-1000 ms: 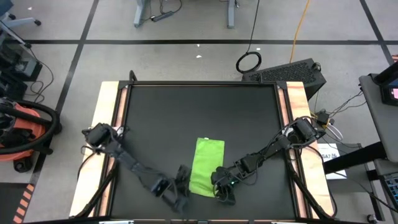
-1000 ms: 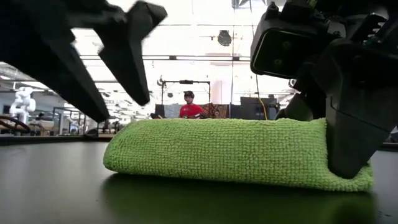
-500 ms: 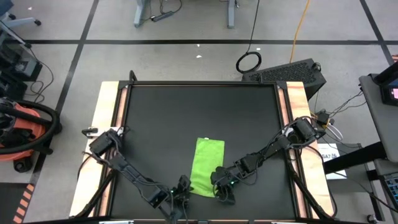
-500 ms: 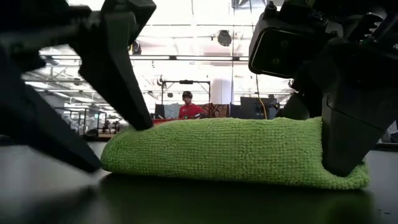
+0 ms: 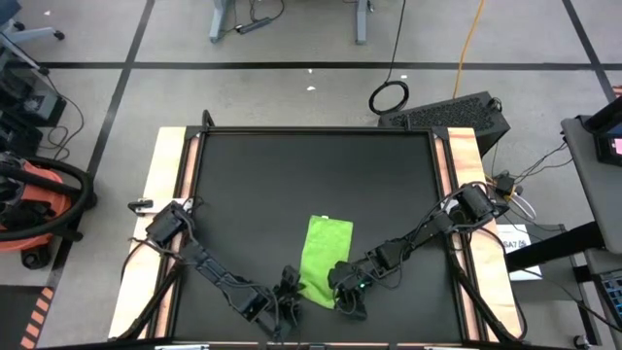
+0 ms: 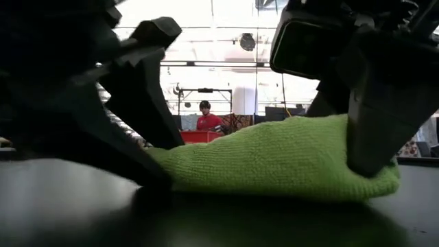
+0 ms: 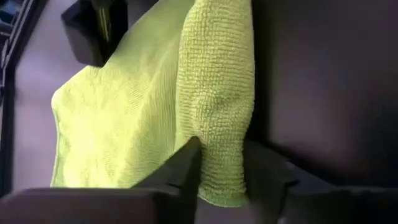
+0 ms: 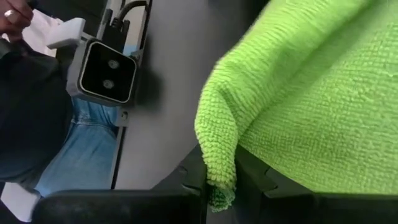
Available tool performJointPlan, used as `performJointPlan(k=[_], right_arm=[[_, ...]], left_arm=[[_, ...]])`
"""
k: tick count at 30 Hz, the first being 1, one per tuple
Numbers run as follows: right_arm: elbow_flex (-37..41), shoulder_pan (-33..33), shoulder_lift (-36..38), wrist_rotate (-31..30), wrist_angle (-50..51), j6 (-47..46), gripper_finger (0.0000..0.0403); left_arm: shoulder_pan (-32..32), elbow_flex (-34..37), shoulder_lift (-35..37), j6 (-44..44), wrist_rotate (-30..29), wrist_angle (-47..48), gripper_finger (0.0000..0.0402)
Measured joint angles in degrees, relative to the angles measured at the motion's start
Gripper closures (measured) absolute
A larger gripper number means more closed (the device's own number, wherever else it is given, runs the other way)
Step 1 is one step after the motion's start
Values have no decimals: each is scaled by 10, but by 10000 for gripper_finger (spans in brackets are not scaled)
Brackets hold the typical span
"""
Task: Roll towel into tight, uniform cylinder
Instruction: Roll the green towel
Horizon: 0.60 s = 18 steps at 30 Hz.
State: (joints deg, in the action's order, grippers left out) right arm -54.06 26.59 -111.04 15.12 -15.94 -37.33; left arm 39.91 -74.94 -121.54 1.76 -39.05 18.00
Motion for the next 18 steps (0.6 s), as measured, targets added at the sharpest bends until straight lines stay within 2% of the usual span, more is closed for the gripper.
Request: performJointPlan(k=[6,9,13,18], right_arm=[[0,0,0,3,0,8,357],[0,1,6,2,3,29,335],[0,4,35,2,10,59,279],[0,18,88,-38,64,107,201]], left_arm=[[-10,0,0,16,27,-1,386],[-15,-2,0,17,41,1,388],[-23,-3,7,19,72,4,391],[-49,-2,31,2,165,11,391]])
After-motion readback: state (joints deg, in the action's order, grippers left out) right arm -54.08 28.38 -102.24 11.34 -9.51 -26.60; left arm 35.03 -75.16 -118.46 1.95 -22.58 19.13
